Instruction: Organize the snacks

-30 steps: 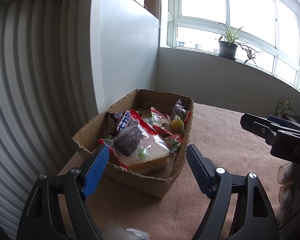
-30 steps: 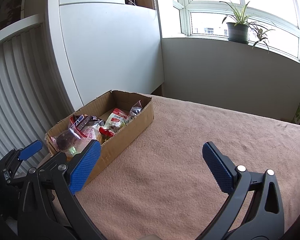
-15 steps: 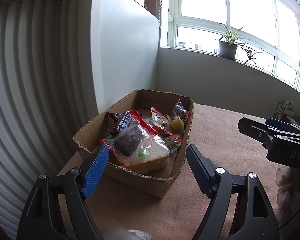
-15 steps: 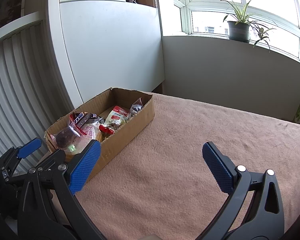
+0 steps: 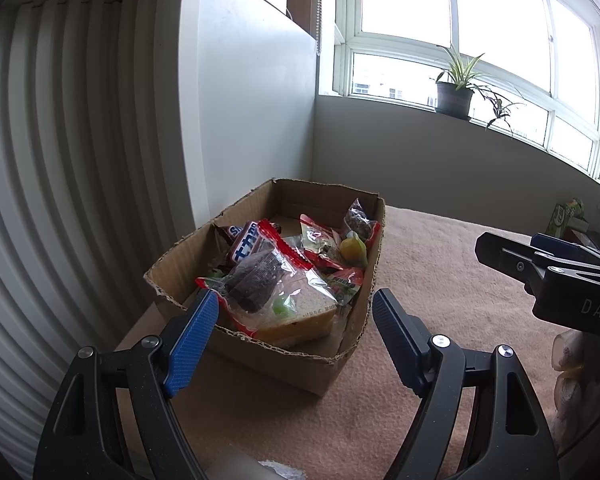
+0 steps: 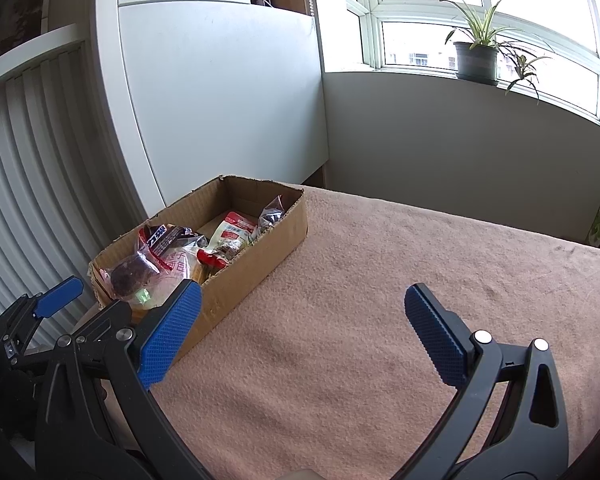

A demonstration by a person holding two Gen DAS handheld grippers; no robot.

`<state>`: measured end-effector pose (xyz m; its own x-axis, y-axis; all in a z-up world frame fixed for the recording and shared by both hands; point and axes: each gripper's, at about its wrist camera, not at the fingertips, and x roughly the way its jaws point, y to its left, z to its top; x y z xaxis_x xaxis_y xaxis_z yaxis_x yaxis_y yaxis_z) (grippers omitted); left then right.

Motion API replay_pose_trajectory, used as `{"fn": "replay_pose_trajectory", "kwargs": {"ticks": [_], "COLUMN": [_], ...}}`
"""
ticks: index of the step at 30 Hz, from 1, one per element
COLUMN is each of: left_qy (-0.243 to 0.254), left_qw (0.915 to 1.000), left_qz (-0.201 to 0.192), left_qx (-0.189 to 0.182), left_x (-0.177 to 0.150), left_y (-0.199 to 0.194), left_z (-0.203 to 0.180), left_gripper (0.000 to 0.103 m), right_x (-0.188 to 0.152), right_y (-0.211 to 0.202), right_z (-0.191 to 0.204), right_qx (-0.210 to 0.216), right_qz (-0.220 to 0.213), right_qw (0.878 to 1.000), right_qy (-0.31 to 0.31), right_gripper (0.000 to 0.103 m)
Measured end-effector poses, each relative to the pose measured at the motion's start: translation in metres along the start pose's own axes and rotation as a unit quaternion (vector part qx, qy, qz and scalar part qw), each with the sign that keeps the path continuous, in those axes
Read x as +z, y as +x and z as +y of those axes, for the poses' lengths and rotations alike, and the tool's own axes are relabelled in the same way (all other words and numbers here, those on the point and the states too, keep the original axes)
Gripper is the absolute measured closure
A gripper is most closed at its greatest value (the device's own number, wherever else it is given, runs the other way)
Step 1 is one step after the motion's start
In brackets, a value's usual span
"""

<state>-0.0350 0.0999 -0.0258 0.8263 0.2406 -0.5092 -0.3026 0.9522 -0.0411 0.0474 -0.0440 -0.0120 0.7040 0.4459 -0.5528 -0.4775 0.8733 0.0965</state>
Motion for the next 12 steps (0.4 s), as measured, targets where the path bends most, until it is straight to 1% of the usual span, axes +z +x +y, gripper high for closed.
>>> {"fn": "replay_pose_trajectory", "kwargs": {"ticks": [12], "left_qy": [-0.004], "left_qw": [1.0000], "left_qz": [0.001], "left_qx": [0.002], "left_x": [-0.0010], "left_y": [0.0015], "left_z": [0.0018], "left_gripper": [0.023], "right_x": [-0.0004], "right_y": [0.0001], "right_z": [-0.0020], "right_qx": [0.002], "right_qz": [0.002], "right_qw": [1.000], "right_qy": [-0.006], "right_gripper": [0.000]}}
